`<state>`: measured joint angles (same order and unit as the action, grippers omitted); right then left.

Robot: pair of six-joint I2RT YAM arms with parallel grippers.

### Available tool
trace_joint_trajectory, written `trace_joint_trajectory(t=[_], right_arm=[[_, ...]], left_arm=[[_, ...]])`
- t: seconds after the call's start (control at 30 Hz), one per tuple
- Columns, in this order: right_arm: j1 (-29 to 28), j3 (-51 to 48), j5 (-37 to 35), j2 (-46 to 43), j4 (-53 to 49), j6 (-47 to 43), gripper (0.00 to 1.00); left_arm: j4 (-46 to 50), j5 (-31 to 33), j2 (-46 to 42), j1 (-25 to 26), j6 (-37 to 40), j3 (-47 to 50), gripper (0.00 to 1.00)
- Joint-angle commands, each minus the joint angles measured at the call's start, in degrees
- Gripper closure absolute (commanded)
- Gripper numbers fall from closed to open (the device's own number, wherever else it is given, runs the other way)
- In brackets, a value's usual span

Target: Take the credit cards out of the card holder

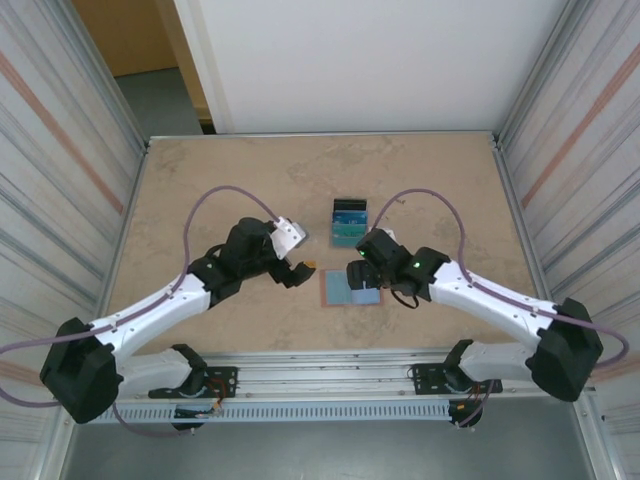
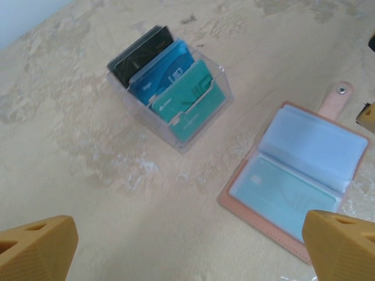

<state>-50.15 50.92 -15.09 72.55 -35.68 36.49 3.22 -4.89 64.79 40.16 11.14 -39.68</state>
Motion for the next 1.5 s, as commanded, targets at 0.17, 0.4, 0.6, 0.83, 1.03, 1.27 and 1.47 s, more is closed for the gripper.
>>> trace_joint_trajectory(t=[0.17,0.4,0.6,0.83,1.03,1.27,1.47], right_arm=[[-3.58,5.76,-0.84,9.27,0.14,1.59,0.13],[-6.12,10.44,-0.2,16.03,-1.14,1.13,0.25],[-6.89,12.72,0.73,21.65,-1.15,1.13,0.36],[-6.89,14.8,1.78,26.31,-0.77,0.69,0.38],[-7.11,14.8,4.41,28.64,0.56,0.69,0.36],[-7.24,14.33,6.2,30.55,1.23,1.38,0.36],[-7.08,12.85,6.47,30.2,1.92,1.92,0.44]], left_arm=[[2.41,8.71,-4.87,0.47,-9.49,4.15,0.01],[2.31,17.95,-10.16,0.44,-16.81,8.93,0.01],[2.31,22.26,-15.35,0.35,-19.8,12.92,0.01],[3.93,23.59,-17.47,0.09,-20.19,13.95,0.01],[3.8,23.52,-15.82,0.09,-20.68,13.67,0.01],[4.03,23.59,-14.56,0.01,-20.76,12.88,0.01],[4.33,23.25,-14.72,0.01,-20.74,12.61,0.01]])
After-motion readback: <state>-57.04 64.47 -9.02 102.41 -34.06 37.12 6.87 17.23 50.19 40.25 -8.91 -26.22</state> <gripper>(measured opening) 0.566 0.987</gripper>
